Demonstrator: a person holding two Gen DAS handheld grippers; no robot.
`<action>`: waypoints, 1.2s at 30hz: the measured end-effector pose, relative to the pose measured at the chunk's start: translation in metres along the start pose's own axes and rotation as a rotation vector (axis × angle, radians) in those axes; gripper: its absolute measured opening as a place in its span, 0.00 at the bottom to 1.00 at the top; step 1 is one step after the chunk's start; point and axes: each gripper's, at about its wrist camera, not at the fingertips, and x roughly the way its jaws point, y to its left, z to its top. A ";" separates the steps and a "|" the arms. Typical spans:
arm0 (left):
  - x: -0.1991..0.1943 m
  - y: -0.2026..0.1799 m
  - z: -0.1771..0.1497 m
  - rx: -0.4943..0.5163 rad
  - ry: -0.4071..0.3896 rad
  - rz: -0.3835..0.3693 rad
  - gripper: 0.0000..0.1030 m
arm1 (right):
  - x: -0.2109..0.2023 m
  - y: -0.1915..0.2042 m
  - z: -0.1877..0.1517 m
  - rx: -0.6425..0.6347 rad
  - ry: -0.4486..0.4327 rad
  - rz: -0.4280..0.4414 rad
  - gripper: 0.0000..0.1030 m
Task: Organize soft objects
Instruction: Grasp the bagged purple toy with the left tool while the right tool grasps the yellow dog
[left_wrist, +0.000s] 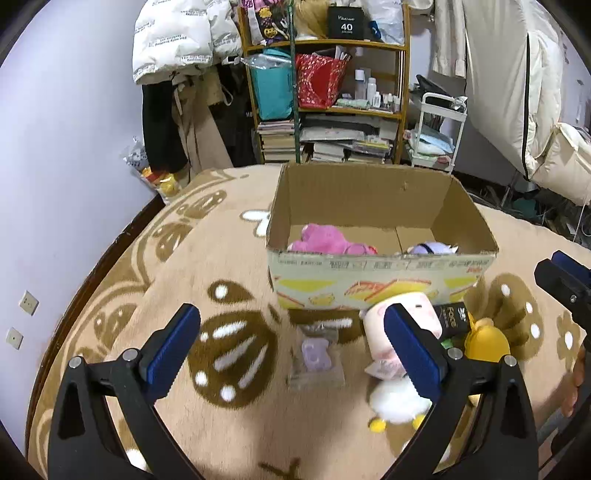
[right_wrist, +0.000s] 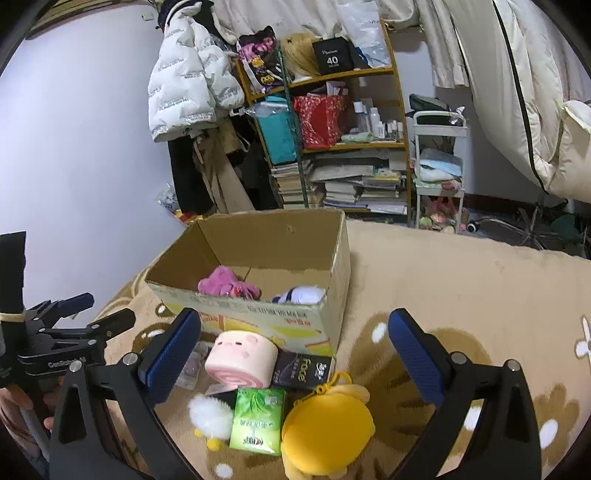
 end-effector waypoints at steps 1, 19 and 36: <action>0.000 0.001 -0.002 0.002 0.005 0.001 0.96 | 0.000 0.000 -0.003 0.003 0.005 -0.002 1.00; 0.039 0.009 -0.010 -0.049 0.161 -0.018 0.96 | 0.025 -0.014 -0.027 0.079 0.196 -0.059 1.00; 0.099 0.010 -0.016 -0.115 0.325 -0.025 0.96 | 0.075 -0.032 -0.045 0.178 0.367 -0.080 1.00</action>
